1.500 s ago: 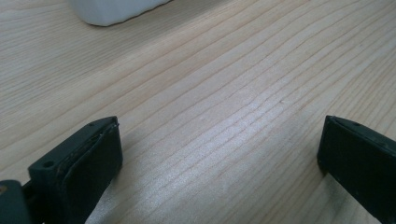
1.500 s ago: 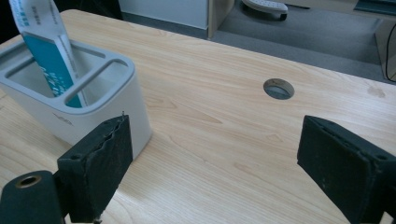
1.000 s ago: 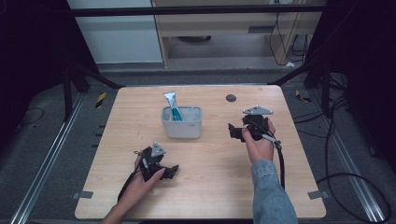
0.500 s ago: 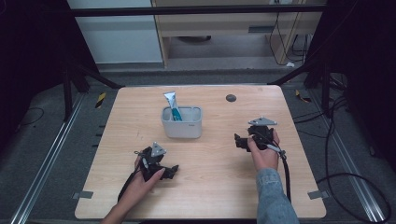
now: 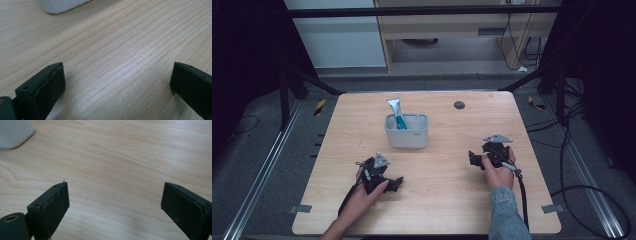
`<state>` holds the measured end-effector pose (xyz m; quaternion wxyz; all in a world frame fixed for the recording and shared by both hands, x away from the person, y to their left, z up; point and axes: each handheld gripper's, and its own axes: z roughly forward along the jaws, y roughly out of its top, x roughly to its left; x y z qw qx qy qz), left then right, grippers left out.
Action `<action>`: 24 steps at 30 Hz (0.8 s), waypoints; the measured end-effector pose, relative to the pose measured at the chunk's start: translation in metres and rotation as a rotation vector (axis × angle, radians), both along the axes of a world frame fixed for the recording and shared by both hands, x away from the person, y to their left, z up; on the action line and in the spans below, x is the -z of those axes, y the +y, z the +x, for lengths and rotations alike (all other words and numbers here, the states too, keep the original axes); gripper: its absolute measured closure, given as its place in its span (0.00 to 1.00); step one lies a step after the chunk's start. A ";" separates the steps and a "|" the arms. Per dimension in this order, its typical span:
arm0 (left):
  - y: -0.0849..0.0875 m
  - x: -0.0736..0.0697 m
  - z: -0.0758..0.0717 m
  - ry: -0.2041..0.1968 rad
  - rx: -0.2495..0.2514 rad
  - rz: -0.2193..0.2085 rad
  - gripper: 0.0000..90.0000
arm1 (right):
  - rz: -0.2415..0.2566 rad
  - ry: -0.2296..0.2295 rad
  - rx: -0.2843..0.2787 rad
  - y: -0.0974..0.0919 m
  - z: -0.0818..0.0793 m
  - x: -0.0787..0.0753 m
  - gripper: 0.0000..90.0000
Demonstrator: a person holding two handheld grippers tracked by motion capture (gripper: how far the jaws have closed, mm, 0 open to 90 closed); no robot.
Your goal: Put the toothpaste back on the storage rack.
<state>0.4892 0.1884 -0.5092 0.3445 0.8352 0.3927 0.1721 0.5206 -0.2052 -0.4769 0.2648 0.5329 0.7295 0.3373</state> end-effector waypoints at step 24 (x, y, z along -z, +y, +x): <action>0.000 0.000 0.000 0.000 0.000 0.000 0.00 | 0.045 0.034 0.095 -0.021 -0.008 0.030 0.10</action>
